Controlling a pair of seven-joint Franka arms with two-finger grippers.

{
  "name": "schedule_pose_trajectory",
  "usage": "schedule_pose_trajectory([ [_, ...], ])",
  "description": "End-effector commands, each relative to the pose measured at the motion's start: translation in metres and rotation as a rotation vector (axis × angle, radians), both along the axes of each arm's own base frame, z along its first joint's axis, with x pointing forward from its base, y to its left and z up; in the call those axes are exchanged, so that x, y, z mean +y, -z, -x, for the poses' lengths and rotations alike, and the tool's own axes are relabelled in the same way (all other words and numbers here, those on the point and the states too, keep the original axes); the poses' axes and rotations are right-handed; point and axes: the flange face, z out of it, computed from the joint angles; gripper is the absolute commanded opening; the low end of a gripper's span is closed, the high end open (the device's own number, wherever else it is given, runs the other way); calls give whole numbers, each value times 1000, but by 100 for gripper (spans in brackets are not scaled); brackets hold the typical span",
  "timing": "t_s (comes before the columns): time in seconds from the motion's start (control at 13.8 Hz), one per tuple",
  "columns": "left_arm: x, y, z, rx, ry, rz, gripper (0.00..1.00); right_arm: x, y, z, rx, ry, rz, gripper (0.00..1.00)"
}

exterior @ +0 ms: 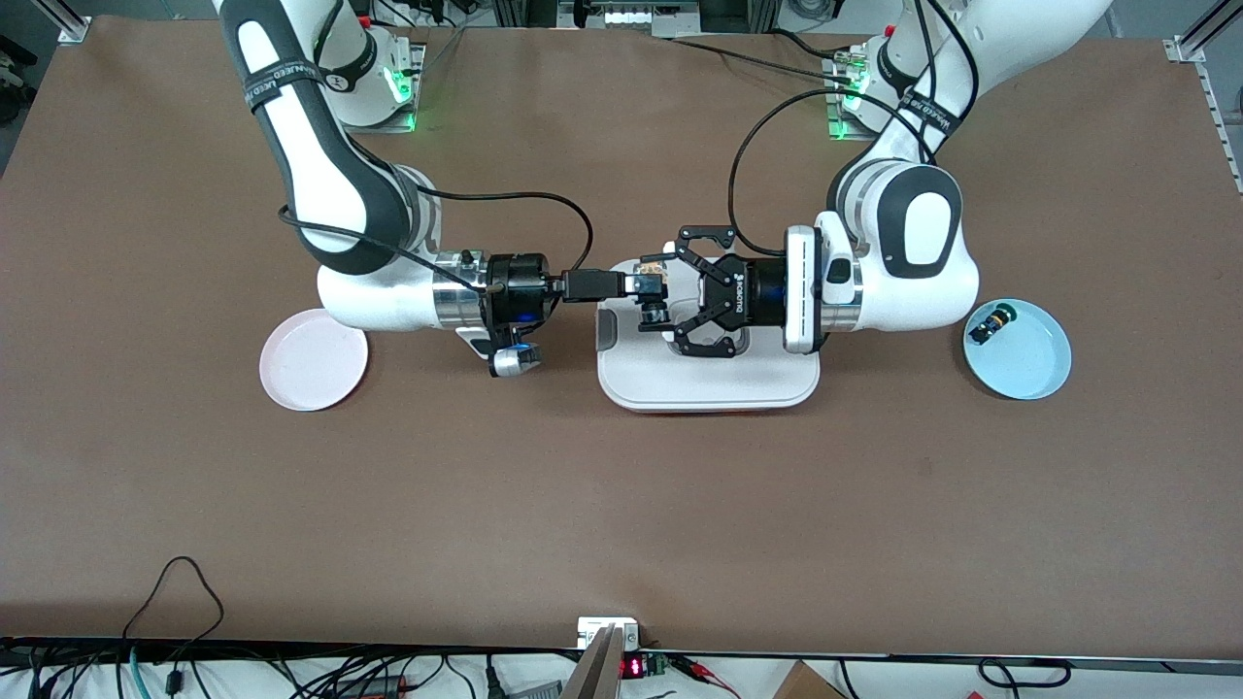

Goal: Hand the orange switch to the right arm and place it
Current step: 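Grasp the orange switch with the right gripper from the left gripper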

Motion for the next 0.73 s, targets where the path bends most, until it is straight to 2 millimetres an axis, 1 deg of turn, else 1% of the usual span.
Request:
schedule_pose_trajectory([
  [0.0,0,-2,-2,-23,-10,2,0,-1,-8,-4,-1,-7,-47,17],
  [0.15,0,-2,-2,-11,-10,3,2,0,-8,-3,-11,-9,-46,17],
  [0.22,0,-2,-2,-9,-12,7,5,1,-8,-3,-19,-8,-49,17],
  [0.29,0,-2,-2,-10,-12,6,11,0,-8,-3,-20,-7,-49,17],
  [0.36,0,-3,-3,-11,-13,5,37,1,-8,-3,-22,-9,-48,17],
  [0.44,2,-3,-3,-18,-21,11,96,1,-8,-3,-24,-9,-48,17],
  [0.51,6,-4,-5,-17,-27,10,100,1,-8,-3,-26,-10,-47,17],
  [0.58,15,-4,-10,-18,-40,5,100,1,-7,-3,-29,-9,-46,17],
  [0.65,29,-5,-16,-19,-60,1,100,0,-7,-3,-42,-6,-48,17],
])
